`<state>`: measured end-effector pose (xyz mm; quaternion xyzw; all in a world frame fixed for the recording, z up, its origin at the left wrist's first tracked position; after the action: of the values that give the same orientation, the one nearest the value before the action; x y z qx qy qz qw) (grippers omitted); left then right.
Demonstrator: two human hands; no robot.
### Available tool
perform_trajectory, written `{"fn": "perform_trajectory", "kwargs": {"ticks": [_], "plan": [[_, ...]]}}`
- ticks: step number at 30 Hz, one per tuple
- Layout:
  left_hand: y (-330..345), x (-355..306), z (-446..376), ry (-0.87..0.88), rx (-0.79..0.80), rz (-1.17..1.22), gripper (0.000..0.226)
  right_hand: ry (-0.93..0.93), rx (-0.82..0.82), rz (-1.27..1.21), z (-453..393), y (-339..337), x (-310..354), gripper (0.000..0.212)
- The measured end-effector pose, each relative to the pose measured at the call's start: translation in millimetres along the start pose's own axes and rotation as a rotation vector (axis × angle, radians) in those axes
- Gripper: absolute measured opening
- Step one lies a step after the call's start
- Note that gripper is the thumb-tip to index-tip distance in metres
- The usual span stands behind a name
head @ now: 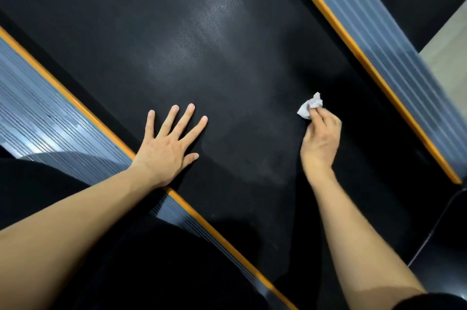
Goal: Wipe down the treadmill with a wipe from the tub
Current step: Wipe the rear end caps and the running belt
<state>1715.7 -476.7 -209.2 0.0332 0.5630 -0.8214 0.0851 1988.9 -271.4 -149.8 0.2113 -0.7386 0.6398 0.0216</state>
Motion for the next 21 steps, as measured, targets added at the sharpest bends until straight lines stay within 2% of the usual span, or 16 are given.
{"fn": "perform_trajectory", "kwargs": {"ticks": [1,3,4,5,7,8,9,11,12,14,15,17,19,21], "plan": [[0.2,0.4,-0.5,-0.004,-0.004,0.006,0.084,0.063,0.077,-0.025,9.3,7.0,15.3,0.02],[-3.2,0.3,-0.6,-0.016,-0.002,0.027,0.086,-0.08,0.297,-0.209,52.7,31.6,64.5,0.016],[-6.8,1.2,-0.7,-0.019,-0.006,0.044,0.088,-0.299,0.345,-0.291,79.1,33.7,102.2,0.014],[-11.9,3.8,-1.6,-0.02,-0.024,0.064,0.089,-0.495,0.469,-0.381,115.1,35.2,133.2,0.015],[-24.2,13.1,-4.8,-0.016,-0.101,0.104,0.09,-0.805,0.478,-0.393,153.6,35.0,152.8,0.02],[-30.0,22.5,-7.2,-0.035,-0.134,0.115,0.091,-0.885,0.476,-0.375,144.8,39.4,147.3,0.022],[-35.1,34.9,-9.7,-0.073,-0.145,0.115,0.092,-0.851,0.506,-0.386,121.6,42.0,139.3,0.023],[-45.3,59.4,-12.6,-0.138,-0.12,0.081,0.091,-0.696,0.348,-0.126,37.3,42.7,99.9,0.03],[-49.3,70.6,-13.2,-0.142,-0.103,0.07,0.09,-0.572,0.226,-0.019,-8.8,39.7,70.7,0.028],[-54.3,88.5,-11.7,-0.111,-0.081,0.077,0.091,-0.257,0.148,0.075,-75.3,32.6,10.9,0.022],[-55.3,97.3,-9.8,-0.109,-0.08,0.095,0.092,-0.117,0.138,0.069,-91.3,30.6,-7.6,0.026],[-54.2,110.3,-4.9,-0.145,-0.092,0.171,0.093,0.008,0.172,0.022,-85.6,33.2,-0.6,0.031],[-50.8,112.6,1.0,-0.174,-0.105,0.243,0.09,-0.048,0.322,-0.059,-39.3,43.5,55.4,0.023],[-48.3,114.3,3.6,-0.203,-0.12,0.259,0.089,-0.341,0.487,-0.314,37.7,45.5,129.2,0.019]]}}
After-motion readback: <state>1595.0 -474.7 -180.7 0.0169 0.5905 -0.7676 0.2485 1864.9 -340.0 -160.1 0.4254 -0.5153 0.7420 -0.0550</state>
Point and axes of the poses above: each hand's wrist, its own z-axis away from the middle knuckle, its own y-axis out of the palm, x = y × z, the point moved 5 cm from there along -z, towards the middle knuckle
